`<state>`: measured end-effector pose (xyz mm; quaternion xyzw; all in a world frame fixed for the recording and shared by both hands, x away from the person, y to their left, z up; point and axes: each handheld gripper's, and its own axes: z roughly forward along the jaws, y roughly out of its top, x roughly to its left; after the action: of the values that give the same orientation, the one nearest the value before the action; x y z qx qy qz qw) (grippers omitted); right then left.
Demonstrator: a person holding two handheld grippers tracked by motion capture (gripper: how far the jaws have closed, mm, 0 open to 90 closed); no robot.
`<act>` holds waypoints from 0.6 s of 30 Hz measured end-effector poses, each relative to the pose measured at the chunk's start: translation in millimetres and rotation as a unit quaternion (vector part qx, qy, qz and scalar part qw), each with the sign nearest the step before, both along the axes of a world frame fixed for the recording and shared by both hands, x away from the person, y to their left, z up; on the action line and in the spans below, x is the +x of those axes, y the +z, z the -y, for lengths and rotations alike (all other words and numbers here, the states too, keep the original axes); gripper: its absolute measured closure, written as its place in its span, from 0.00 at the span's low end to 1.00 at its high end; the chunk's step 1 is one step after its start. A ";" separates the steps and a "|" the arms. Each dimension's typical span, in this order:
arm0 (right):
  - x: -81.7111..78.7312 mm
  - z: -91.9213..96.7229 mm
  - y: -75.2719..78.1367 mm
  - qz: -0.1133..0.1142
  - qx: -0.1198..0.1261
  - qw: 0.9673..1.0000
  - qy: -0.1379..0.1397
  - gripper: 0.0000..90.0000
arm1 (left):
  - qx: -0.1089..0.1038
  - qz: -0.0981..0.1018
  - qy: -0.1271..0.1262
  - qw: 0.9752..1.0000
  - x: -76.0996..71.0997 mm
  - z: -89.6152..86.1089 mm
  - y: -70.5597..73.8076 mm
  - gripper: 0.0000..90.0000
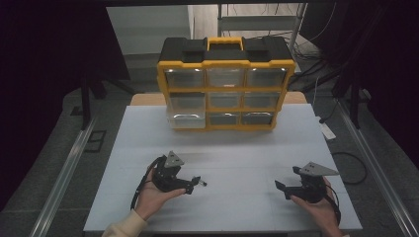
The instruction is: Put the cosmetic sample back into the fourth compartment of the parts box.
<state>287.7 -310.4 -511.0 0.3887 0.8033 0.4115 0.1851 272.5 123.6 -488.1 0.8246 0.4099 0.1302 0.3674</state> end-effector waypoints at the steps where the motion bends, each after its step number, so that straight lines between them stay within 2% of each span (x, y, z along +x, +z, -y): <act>1: 0.0 0.0 0.0 0.000 0.000 1.000 0.000 0.12 | 0.002 -0.001 0.001 1.000 1.0 1.2 -0.5 0.08; 5: -0.1 0.1 0.0 0.000 0.000 1.000 0.000 0.12 | 0.011 -0.010 0.008 1.000 4.3 6.9 -3.9 0.07; 15: -0.2 0.2 0.0 0.000 -0.001 1.000 0.000 0.12 | 0.021 -0.022 0.006 1.000 7.4 16.4 -10.8 0.06; 18: -0.3 0.3 0.0 0.000 -0.001 1.000 0.000 0.12 | 0.032 -0.026 0.004 0.999 9.1 22.3 -14.5 0.05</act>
<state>287.4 -310.7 -511.0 0.3884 0.8035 0.4112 0.1857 281.6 101.3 -502.6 0.8371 0.4186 0.1236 0.3299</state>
